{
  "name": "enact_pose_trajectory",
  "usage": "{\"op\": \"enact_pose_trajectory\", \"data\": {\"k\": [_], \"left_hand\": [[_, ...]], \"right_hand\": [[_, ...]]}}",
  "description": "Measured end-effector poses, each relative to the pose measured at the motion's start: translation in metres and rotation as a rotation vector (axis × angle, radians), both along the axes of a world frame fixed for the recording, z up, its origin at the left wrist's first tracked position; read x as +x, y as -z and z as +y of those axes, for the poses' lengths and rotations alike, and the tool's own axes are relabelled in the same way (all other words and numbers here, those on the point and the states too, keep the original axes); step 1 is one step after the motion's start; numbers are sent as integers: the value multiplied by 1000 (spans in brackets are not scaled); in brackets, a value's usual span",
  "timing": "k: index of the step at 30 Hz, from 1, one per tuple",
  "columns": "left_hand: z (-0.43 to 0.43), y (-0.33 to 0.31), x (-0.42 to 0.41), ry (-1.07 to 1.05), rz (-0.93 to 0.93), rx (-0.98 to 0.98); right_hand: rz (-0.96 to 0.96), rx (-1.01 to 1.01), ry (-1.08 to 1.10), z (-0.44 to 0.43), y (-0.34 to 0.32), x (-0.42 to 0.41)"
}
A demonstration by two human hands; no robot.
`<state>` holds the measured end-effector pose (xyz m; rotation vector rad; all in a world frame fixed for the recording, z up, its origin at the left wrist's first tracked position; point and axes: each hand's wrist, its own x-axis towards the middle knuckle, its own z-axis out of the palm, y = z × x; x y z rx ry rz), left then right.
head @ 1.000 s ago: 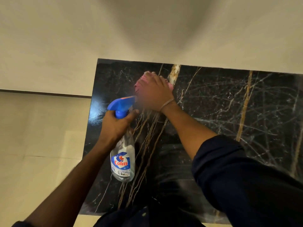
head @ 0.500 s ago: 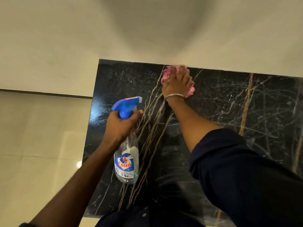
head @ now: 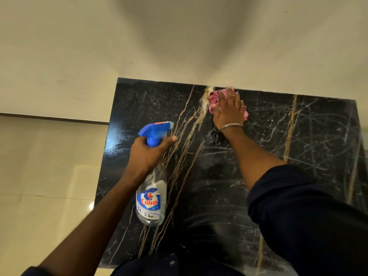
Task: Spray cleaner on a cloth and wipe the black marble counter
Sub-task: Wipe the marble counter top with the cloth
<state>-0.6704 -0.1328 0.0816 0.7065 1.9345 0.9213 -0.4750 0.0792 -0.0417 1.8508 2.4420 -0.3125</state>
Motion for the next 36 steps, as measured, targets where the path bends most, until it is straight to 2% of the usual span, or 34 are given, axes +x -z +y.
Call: {"op": "enact_pose_trajectory", "data": {"k": [3, 5, 10, 16, 23, 28, 30, 36], "left_hand": [[-2, -3, 3, 2, -10, 16], [-4, -3, 4, -8, -10, 29], [-8, -6, 4, -24, 2, 34], [-7, -8, 11, 4, -19, 63], [-7, -7, 12, 34, -45, 116], [-16, -11, 9, 23, -31, 119], [-21, -11, 5, -2, -21, 106], [-34, -5, -6, -51, -18, 68]], "right_hand": [[-20, -42, 250, -9, -3, -20], [-2, -72, 266, -19, -8, -42], [-39, -65, -113, -57, -8, -80], [-85, -47, -356, -63, -9, -56], [-39, -61, 54, -44, -9, 23], [-3, -102, 321, -55, -15, -14], [12, -117, 243, -69, -18, -40], [-33, -78, -216, -115, -9, -78]]}}
